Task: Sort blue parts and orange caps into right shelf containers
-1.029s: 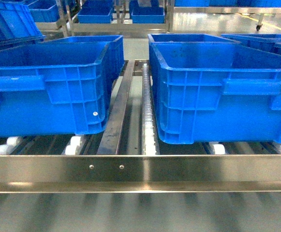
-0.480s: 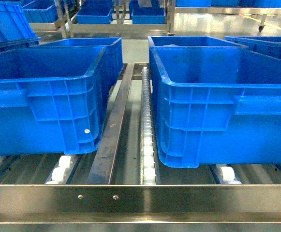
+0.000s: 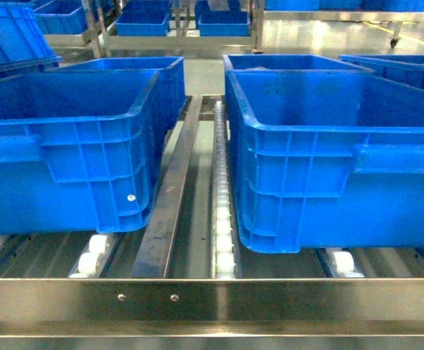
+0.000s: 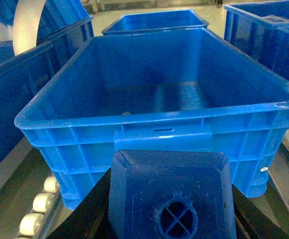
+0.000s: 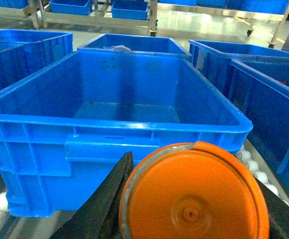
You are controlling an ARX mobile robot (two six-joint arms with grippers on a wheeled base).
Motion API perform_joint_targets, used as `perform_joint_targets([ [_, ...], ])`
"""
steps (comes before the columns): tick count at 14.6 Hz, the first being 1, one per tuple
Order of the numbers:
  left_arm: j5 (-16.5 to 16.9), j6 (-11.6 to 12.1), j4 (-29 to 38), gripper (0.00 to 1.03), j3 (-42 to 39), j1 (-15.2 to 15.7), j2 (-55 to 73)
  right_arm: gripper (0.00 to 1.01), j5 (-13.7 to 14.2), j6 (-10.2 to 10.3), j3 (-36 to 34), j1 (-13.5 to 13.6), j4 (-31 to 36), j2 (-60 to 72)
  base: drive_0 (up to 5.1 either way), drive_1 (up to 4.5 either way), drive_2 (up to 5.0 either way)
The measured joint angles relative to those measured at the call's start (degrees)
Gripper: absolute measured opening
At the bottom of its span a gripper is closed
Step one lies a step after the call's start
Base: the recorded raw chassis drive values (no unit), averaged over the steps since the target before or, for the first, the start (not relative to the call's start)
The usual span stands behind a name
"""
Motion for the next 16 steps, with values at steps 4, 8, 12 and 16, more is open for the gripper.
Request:
perform_joint_targets([
  [4, 0.0, 0.0, 0.0, 0.44, 0.0, 0.0, 0.0, 0.44, 0.0, 0.0, 0.0, 0.0, 0.0, 0.0, 0.0, 0.0, 0.0],
  [8, 0.0, 0.0, 0.0, 0.44, 0.0, 0.0, 0.0, 0.44, 0.0, 0.0, 0.0, 0.0, 0.0, 0.0, 0.0, 0.0, 0.0],
  [12, 0.0, 0.0, 0.0, 0.44, 0.0, 0.0, 0.0, 0.44, 0.0, 0.0, 0.0, 0.0, 0.0, 0.0, 0.0, 0.0, 0.0],
  [16, 0.0, 0.0, 0.0, 0.44, 0.0, 0.0, 0.0, 0.44, -3.6, -0.3, 1.3, -0.5, -6.7, -1.0, 0.0, 0.0, 0.0],
])
